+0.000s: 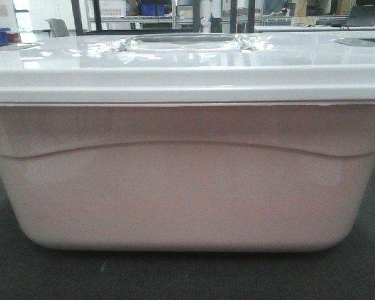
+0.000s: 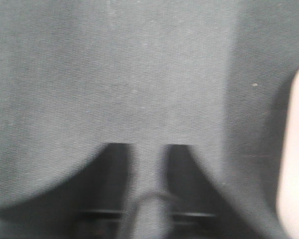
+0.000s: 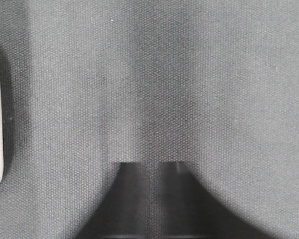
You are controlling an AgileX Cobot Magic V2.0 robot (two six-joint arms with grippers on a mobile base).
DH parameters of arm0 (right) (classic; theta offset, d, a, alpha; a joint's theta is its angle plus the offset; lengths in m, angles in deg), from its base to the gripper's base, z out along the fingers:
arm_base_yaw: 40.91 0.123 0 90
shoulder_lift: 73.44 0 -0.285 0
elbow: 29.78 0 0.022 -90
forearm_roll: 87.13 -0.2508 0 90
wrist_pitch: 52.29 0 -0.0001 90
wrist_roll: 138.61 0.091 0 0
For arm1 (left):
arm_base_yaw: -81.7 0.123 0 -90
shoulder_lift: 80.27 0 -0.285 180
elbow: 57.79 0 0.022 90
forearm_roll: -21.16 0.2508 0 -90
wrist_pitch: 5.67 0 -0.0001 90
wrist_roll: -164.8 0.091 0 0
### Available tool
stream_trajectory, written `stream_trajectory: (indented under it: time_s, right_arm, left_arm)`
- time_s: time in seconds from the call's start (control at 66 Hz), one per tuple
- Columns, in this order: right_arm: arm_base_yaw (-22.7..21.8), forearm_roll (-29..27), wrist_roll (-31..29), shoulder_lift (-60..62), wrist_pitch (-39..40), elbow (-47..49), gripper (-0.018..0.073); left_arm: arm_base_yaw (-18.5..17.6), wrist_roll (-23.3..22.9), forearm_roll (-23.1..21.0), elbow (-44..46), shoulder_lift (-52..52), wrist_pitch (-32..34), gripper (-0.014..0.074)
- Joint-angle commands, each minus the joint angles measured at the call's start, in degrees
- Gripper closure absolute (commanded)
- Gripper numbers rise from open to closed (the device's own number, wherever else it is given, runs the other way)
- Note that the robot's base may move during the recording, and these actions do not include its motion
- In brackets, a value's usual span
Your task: Grab white bin and place on right shelf
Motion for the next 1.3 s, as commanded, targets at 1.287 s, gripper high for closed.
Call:
stream_trajectory:
  time_s: [1.287]
  right_arm:
    - [-13.47,-57.94,-32.69,-13.19,-11.04,3.27,-0.0052]
  left_arm:
    - [12.95,37.9,-57.46,7.35,10.85,-19.59,0.0157]
